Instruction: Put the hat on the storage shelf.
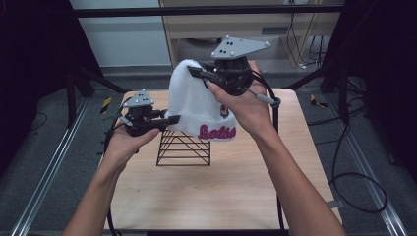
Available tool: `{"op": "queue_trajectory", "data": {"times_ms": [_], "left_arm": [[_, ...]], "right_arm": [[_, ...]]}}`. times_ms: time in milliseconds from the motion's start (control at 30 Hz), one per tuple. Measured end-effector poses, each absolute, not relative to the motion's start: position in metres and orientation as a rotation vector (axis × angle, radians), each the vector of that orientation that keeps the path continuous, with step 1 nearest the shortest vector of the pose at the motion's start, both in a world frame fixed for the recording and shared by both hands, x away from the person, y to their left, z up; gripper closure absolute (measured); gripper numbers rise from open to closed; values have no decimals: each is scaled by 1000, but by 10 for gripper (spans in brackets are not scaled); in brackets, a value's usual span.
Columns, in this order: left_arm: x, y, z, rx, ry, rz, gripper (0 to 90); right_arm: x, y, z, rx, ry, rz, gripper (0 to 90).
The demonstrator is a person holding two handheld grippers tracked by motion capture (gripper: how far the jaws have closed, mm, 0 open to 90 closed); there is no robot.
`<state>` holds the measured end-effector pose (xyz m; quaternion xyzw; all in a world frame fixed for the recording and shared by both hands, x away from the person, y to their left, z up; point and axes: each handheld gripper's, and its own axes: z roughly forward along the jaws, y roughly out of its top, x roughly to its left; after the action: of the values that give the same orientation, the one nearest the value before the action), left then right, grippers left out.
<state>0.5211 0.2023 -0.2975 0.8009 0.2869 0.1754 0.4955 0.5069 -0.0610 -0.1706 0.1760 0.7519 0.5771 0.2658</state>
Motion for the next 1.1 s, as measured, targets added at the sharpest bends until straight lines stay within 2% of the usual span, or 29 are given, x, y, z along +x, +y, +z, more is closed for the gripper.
{"op": "queue_trajectory", "data": {"times_ms": [100, 200, 500, 1100], "left_arm": [[520, 203, -296, 1933, 706, 447, 711], [518, 205, -294, 1916, 731, 508, 711], [512, 208, -295, 1923, 750, 577, 708], [520, 223, -312, 1893, 826, 591, 704]], "right_arm": [[510, -63, -171, 482, 2029, 1553, 832], [513, -65, -172, 491, 2028, 1553, 832], [526, -64, -181, 515, 2043, 1546, 831], [548, -49, -201, 534, 2096, 1510, 828]]}}
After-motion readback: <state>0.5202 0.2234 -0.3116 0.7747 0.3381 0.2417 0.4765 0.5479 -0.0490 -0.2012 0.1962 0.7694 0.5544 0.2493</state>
